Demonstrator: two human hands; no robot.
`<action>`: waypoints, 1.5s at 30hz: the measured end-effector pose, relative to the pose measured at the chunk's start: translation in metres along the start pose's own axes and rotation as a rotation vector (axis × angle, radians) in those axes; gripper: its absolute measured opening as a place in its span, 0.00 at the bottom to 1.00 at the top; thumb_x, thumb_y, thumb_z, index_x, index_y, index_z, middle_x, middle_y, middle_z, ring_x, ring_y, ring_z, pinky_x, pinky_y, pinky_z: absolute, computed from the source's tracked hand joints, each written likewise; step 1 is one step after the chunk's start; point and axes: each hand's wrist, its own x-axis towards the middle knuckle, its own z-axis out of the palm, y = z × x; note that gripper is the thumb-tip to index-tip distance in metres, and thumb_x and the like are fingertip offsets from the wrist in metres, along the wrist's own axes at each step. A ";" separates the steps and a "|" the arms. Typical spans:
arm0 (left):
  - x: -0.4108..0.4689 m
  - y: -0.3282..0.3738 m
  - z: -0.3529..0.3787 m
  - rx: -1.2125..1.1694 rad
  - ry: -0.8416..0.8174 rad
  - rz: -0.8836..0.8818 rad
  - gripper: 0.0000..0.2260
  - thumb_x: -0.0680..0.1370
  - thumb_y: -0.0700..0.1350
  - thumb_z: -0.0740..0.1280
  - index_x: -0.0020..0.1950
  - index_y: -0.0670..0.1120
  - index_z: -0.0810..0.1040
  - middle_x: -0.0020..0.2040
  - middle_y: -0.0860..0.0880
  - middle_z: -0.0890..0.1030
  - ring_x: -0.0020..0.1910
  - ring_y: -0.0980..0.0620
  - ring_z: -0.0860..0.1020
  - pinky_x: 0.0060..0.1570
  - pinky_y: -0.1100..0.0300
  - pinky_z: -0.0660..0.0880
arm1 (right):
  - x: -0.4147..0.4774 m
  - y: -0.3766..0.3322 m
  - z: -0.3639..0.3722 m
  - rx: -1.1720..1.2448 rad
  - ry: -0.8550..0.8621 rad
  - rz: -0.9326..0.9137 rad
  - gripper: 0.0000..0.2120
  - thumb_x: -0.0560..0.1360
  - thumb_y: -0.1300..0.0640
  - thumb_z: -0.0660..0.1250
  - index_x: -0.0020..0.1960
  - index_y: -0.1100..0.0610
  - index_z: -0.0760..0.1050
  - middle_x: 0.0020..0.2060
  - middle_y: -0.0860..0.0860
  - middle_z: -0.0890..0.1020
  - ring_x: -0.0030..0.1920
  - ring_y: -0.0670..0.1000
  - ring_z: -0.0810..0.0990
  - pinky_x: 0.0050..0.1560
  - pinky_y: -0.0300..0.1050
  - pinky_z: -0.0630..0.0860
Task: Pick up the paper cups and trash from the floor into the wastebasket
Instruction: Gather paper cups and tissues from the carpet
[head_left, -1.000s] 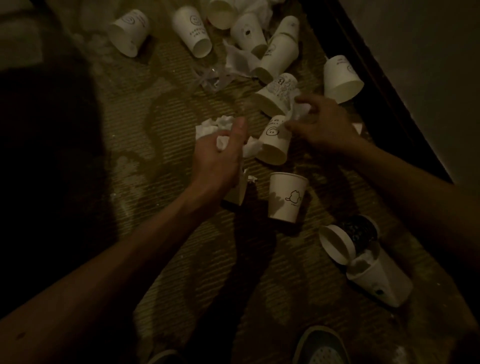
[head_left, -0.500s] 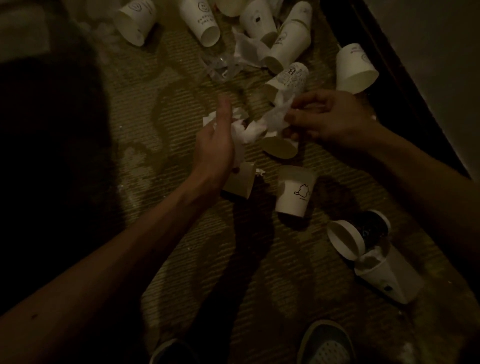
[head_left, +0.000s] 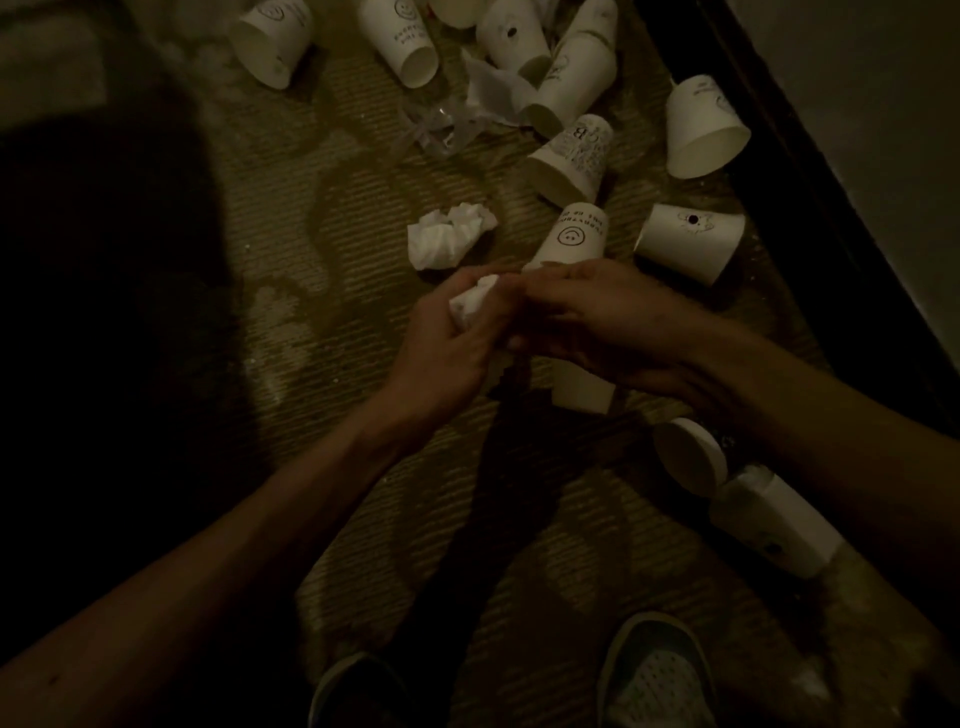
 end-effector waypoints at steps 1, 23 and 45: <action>-0.001 -0.002 0.001 -0.002 0.010 0.002 0.21 0.76 0.57 0.62 0.59 0.43 0.79 0.43 0.54 0.85 0.41 0.56 0.84 0.35 0.64 0.79 | -0.002 -0.001 -0.002 0.010 0.001 0.019 0.09 0.71 0.55 0.70 0.46 0.58 0.85 0.50 0.56 0.86 0.50 0.50 0.85 0.44 0.38 0.80; 0.008 -0.022 0.055 0.106 -0.122 -0.476 0.23 0.78 0.66 0.51 0.58 0.53 0.77 0.60 0.49 0.81 0.55 0.53 0.80 0.58 0.53 0.74 | -0.012 0.059 -0.058 -0.749 0.610 0.105 0.28 0.68 0.54 0.77 0.61 0.52 0.65 0.57 0.54 0.76 0.54 0.53 0.77 0.45 0.48 0.77; -0.024 0.176 0.224 0.125 -0.674 0.285 0.03 0.82 0.49 0.63 0.54 0.54 0.70 0.44 0.62 0.78 0.43 0.74 0.77 0.38 0.77 0.71 | -0.330 -0.089 -0.053 -0.411 0.904 -0.144 0.11 0.65 0.47 0.72 0.47 0.46 0.76 0.36 0.35 0.84 0.40 0.38 0.84 0.35 0.31 0.78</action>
